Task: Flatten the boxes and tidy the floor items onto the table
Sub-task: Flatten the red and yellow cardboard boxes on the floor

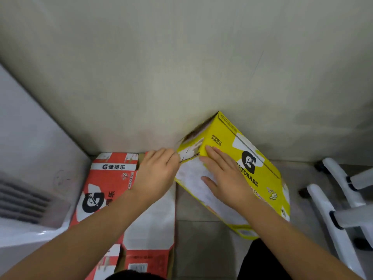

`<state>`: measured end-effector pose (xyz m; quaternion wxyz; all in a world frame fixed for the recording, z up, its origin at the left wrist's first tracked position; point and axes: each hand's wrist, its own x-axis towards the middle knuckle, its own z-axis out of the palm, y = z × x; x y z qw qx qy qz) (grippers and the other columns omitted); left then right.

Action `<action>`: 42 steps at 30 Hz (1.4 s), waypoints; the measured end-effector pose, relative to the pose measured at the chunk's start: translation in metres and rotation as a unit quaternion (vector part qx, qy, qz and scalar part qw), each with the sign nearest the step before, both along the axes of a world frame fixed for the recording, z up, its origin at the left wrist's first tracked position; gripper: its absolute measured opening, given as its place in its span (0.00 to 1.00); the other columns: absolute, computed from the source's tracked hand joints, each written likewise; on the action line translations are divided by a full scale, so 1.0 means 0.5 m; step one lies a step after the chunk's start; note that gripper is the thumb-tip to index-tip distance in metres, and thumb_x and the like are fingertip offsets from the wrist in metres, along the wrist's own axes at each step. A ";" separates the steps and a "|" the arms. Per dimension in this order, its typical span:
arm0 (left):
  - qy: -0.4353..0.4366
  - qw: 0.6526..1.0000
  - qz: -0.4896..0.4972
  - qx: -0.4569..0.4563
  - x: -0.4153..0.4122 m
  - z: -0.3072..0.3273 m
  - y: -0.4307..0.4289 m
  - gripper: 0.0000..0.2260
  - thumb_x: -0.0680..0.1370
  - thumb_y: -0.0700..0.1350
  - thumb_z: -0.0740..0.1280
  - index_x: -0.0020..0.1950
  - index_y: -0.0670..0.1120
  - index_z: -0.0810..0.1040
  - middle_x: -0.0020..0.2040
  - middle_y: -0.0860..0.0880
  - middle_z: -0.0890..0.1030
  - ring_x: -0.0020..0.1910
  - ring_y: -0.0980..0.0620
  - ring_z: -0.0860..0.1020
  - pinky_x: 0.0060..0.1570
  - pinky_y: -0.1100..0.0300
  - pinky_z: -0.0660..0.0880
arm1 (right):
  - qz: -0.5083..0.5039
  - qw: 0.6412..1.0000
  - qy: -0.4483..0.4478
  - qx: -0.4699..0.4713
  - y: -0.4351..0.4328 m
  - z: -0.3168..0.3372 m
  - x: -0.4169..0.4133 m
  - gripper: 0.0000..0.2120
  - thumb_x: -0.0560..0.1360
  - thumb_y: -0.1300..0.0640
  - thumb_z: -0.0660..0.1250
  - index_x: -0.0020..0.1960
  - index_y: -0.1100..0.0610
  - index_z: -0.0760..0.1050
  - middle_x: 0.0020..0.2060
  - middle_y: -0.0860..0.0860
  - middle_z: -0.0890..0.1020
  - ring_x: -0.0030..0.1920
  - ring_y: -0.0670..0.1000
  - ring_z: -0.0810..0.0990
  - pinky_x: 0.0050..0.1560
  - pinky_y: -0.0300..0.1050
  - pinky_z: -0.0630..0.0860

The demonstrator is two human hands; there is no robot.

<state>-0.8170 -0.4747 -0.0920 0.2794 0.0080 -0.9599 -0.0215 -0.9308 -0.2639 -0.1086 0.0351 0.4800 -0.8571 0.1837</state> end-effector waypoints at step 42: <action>-0.009 0.989 -0.139 -0.056 0.084 0.135 0.161 0.07 0.71 0.30 0.67 0.42 0.42 0.78 0.46 0.46 0.80 0.37 0.46 0.69 0.36 0.53 0.68 | 0.208 0.965 0.068 0.144 -0.049 0.235 -0.047 0.09 0.81 0.46 0.52 0.51 0.48 0.67 0.37 0.41 0.69 0.50 0.49 0.65 0.57 0.53 0.64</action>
